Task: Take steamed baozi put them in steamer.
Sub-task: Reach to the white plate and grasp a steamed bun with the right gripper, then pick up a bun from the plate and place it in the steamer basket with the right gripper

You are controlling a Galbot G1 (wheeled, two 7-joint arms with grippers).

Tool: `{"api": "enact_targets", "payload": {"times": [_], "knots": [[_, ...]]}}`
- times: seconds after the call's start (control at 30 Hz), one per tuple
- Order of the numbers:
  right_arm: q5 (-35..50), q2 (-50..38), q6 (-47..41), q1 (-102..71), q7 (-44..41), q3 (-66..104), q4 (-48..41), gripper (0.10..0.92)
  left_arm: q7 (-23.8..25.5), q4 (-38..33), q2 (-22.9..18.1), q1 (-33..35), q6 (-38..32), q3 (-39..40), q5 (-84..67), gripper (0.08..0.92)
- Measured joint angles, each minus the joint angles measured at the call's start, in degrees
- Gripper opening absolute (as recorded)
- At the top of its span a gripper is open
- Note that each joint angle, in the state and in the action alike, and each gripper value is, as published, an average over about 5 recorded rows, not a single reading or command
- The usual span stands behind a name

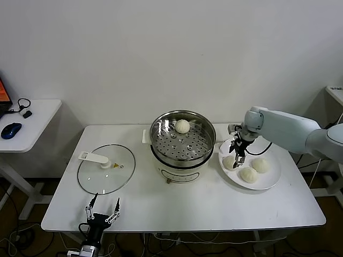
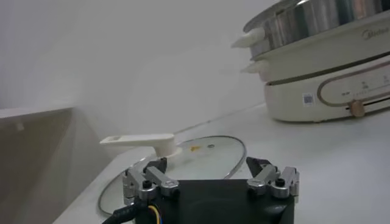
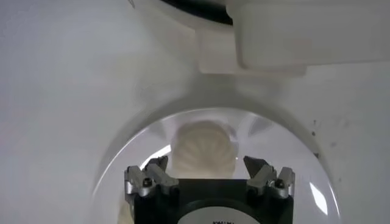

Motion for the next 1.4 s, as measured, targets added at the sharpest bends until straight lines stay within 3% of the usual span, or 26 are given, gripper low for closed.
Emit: {"api": "enact_targets", "payload": {"times": [0.37, 0.57, 0.77, 1.1, 1.4], "knots": [[-1.0, 0.7, 0.5, -1.1, -1.0, 0.6, -1.6, 0.810, 0.0, 0.3, 0.0, -0.2, 0.0, -0.1, 0.1, 0.823], [-1.4, 0.9, 0.7, -1.7, -1.2, 0.9, -2.1, 0.700, 0.0, 0.3, 0.0, -0.2, 0.0, -0.3, 0.1, 0.823], [-1.8, 0.8, 0.9, -1.6, -1.2, 1.1, -2.3, 0.639, 0.0, 0.2, 0.0, -0.2, 0.0, -0.3, 0.1, 0.823], [-1.5, -0.6, 0.7, 0.6, -1.3, 0.0, -0.1, 0.626, -0.1, -0.1, 0.0, -0.1, 0.0, -0.3, 0.1, 0.823], [2.0, -3.7, -0.1, 9.6, -1.5, -6.1, 8.1, 0.628, -0.3, -0.3, 0.3, 0.1, -0.2, 0.0, 0.4, 0.823]]}}
